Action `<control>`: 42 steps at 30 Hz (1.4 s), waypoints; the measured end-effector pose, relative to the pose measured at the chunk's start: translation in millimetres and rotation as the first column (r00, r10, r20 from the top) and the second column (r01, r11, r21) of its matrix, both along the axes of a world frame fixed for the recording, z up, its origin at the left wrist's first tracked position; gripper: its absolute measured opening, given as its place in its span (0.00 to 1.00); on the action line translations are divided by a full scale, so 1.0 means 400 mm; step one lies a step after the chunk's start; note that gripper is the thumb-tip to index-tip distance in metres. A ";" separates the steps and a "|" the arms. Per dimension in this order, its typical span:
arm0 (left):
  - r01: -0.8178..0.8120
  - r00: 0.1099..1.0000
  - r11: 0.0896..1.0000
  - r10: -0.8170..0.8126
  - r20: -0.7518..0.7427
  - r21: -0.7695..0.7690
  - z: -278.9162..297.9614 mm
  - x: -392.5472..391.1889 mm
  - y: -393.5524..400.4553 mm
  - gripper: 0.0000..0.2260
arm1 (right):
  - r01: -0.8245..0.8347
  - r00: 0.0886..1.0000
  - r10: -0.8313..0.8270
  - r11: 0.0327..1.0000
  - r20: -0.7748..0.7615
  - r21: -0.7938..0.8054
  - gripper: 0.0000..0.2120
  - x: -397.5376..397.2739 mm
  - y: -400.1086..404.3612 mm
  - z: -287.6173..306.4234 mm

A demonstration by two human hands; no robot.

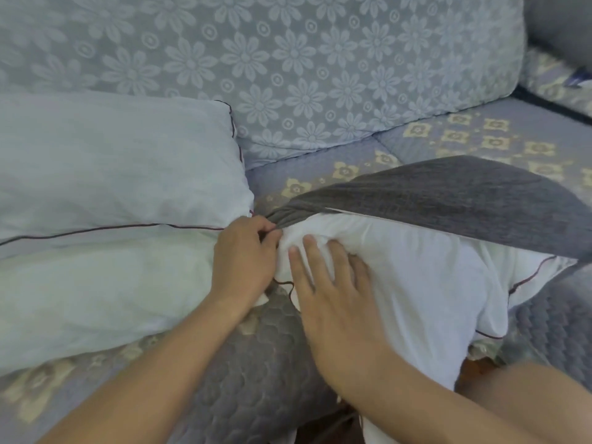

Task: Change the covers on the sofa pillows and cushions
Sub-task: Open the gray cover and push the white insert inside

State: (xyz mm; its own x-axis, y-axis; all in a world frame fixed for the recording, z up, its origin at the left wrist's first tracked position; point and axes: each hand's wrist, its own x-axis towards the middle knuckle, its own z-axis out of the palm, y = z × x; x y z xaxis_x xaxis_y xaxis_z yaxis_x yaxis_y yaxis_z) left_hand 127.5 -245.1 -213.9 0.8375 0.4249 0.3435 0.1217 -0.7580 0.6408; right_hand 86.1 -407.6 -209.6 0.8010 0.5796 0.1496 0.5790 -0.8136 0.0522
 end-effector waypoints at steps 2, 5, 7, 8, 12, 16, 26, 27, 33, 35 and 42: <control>-0.025 0.998 0.996 0.020 -0.058 -0.084 0.003 0.024 0.035 0.05 | -0.017 0.998 0.010 0.994 0.065 0.105 0.36 0.027 -0.035 -0.001; -0.104 0.989 0.942 0.063 -0.137 -0.320 -0.002 0.078 0.095 0.06 | -0.058 0.984 -0.001 0.943 0.179 0.327 0.26 0.065 -0.101 -0.007; -0.111 0.980 0.963 0.064 -0.190 -0.244 -0.003 0.106 0.111 0.07 | -0.109 0.966 -0.018 0.875 0.257 0.471 0.22 0.087 -0.168 -0.001; -0.093 0.973 0.982 0.055 -0.223 -0.165 -0.002 0.123 0.117 0.06 | -0.152 0.958 -0.002 0.845 0.288 0.512 0.21 0.088 -0.205 0.004; 0.011 0.955 0.996 -0.036 -0.293 -0.086 0.049 0.218 0.096 0.06 | -0.317 0.936 0.167 0.782 0.310 0.537 0.15 0.049 -0.280 0.007; -0.030 0.985 0.879 -0.056 -0.165 -0.476 0.147 0.334 0.031 0.07 | -0.496 0.867 0.389 0.734 0.311 0.464 0.08 -0.029 -0.204 -0.042; 0.274 0.882 0.892 -0.382 -0.275 -0.359 0.056 0.196 -0.083 0.31 | -0.153 0.975 0.050 0.855 0.215 0.495 0.20 0.294 -0.202 0.110; 0.149 0.928 0.933 -0.247 -0.280 -0.329 0.044 0.162 -0.086 0.28 | -0.032 0.997 -0.002 0.904 0.079 0.427 0.25 0.348 -0.217 0.122; 0.001 0.866 0.992 0.063 -0.497 0.127 -0.012 0.047 -0.032 0.33 | 0.015 0.990 0.012 0.982 -0.138 0.188 0.35 0.340 -0.111 0.087; 0.135 0.913 0.975 -0.052 -0.405 0.179 0.020 0.031 -0.057 0.23 | 0.092 0.968 -0.026 0.963 -0.250 0.253 0.38 0.327 -0.083 0.117; 0.257 0.888 0.663 -0.449 0.099 0.703 0.275 0.027 -0.098 0.13 | 0.136 0.941 -0.002 0.917 -0.338 0.376 0.08 0.396 -0.102 0.417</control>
State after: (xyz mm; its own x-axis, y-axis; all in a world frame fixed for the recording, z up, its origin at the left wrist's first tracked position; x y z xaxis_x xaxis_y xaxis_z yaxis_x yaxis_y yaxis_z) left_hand 138.1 -284.4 -103.8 0.7219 -0.3002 0.6235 -0.3312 -0.9410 -0.0696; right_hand 244.6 -448.4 -43.0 0.8792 0.4703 0.0761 0.4501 -0.7677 -0.4562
